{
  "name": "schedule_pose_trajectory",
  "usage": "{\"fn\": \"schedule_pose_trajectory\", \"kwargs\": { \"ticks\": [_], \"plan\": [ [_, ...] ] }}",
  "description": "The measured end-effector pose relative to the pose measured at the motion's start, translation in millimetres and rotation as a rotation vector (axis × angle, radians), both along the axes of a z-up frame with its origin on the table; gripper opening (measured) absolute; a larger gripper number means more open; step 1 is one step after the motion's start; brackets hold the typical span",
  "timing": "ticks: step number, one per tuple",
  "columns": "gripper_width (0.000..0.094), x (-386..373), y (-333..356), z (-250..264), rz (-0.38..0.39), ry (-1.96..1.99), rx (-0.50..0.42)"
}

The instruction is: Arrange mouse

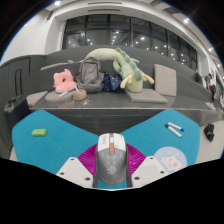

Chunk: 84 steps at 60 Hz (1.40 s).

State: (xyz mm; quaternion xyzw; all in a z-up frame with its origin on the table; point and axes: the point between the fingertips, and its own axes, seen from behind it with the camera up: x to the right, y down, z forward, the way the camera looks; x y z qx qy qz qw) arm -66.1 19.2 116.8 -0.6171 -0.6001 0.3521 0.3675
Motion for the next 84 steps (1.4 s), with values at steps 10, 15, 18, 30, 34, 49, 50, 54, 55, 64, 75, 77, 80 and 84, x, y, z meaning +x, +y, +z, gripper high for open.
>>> {"fn": "schedule_pose_trajectory", "kwargs": {
  "ticks": [10,15,18,30,34,49,50,54,55,64,75,77,80,84],
  "plan": [
    [0.0382,-4.2,159.9,-33.2,-0.093,-0.050,0.113],
    [0.0383,-6.1,218.9,-63.1,-0.123,-0.082,0.131],
    [0.0384,-10.0,241.9,-80.0,-0.128,-0.105,0.128],
    [0.0430,-6.1,268.3,-146.3,-0.092,-0.207,0.079],
    [0.0489,-3.8,269.6,-150.2,-0.114,-0.207,0.030],
    [0.0854,15.6,266.0,-109.4,-0.170,-0.202,0.001],
    [0.0855,20.2,262.5,-101.8,-0.170,-0.196,0.001],
    [0.0854,42.6,246.8,-71.3,-0.171,-0.180,0.018],
    [0.0856,49.1,240.1,-64.1,-0.168,-0.177,0.020],
    [0.0852,119.3,157.4,-15.7,-0.119,-0.194,-0.031],
    [0.0836,197.7,78.5,7.7,-0.094,-0.240,-0.061],
    [0.0838,209.5,68.4,9.9,-0.091,-0.248,-0.062],
    [0.0837,221.6,53.6,9.8,-0.084,-0.246,-0.063],
    [0.0838,235.8,41.9,9.4,-0.071,-0.248,-0.031]
  ]
}}
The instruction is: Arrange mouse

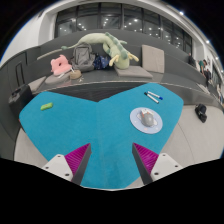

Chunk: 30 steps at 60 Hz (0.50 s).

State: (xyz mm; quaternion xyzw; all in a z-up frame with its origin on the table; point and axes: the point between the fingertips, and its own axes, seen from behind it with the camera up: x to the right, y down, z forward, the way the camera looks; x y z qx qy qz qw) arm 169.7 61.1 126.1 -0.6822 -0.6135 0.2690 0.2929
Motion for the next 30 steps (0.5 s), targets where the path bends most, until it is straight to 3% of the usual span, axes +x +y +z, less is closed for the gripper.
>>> {"fn": "schedule_pose_trajectory", "kwargs": {
  "ticks": [19,30],
  "plan": [
    [0.0837,24.6,-39.7,3.3,0.079,0.023,0.094],
    [0.0833,28.5,-44.6,-4.5,0.084,0.007,0.092]
  ]
}}
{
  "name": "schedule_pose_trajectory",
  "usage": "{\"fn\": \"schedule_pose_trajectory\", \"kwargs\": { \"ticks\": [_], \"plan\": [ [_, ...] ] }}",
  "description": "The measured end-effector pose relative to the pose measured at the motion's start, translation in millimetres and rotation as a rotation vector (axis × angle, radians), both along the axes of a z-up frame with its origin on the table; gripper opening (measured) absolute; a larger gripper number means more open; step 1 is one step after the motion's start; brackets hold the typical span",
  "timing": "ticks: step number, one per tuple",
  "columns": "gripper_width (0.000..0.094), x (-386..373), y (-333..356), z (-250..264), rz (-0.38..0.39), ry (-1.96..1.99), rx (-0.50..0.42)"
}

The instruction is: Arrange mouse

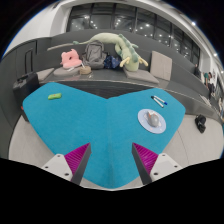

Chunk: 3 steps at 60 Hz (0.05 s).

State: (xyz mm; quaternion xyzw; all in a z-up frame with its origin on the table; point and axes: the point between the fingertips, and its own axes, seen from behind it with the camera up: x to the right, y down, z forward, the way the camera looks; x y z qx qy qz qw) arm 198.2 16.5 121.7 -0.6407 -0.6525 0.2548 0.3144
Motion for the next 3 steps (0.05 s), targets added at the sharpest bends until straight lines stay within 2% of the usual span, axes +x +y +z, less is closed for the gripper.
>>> {"fn": "schedule_pose_trajectory", "kwargs": {
  "ticks": [3],
  "plan": [
    [0.0834,1.4,-2.0,-0.8,0.003,-0.002,-0.005]
  ]
}}
